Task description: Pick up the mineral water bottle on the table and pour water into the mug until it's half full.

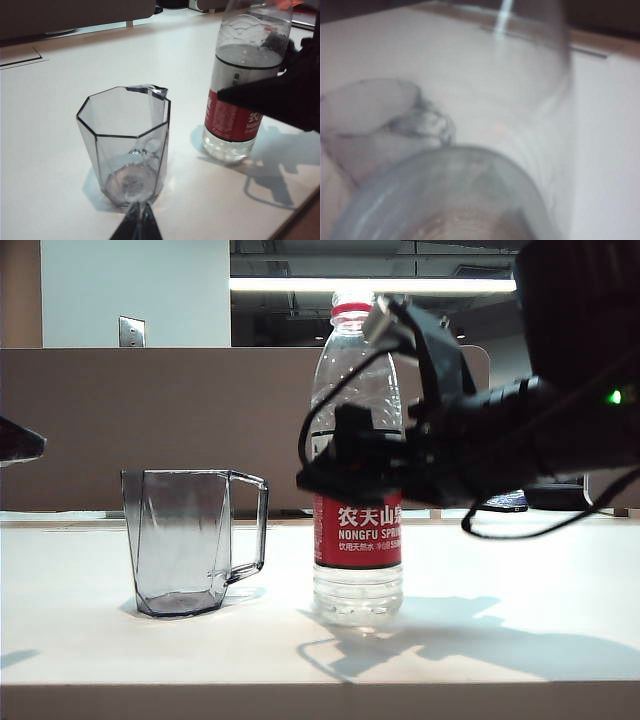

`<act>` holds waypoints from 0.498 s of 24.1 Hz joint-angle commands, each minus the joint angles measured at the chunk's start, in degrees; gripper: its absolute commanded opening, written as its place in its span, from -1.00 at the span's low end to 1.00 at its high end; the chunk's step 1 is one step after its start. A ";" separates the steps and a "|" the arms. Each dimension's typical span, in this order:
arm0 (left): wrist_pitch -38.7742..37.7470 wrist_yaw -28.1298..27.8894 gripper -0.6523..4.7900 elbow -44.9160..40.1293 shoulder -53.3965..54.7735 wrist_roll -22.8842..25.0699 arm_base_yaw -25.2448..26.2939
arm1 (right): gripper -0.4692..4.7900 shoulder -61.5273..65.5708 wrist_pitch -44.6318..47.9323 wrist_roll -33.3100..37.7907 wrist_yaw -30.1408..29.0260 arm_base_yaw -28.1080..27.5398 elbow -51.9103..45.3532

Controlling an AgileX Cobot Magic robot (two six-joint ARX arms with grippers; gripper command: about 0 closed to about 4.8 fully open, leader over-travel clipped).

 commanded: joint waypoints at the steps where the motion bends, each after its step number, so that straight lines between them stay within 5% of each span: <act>1: 0.74 0.04 -0.78 0.20 -0.09 0.02 1.62 | 0.56 -2.56 -0.42 -3.43 2.95 0.00 0.35; 3: 0.72 0.04 -0.78 0.20 -0.09 0.02 2.38 | 0.53 -3.96 -3.28 -5.60 4.00 0.04 0.63; 6: 0.72 0.04 -0.78 0.20 -0.57 0.02 2.97 | 0.16 -5.42 -9.68 -6.38 3.91 0.04 2.19; 12: 0.74 0.04 -0.78 0.20 -1.57 0.02 2.95 | 0.17 -5.49 -11.02 -5.84 3.76 0.37 3.15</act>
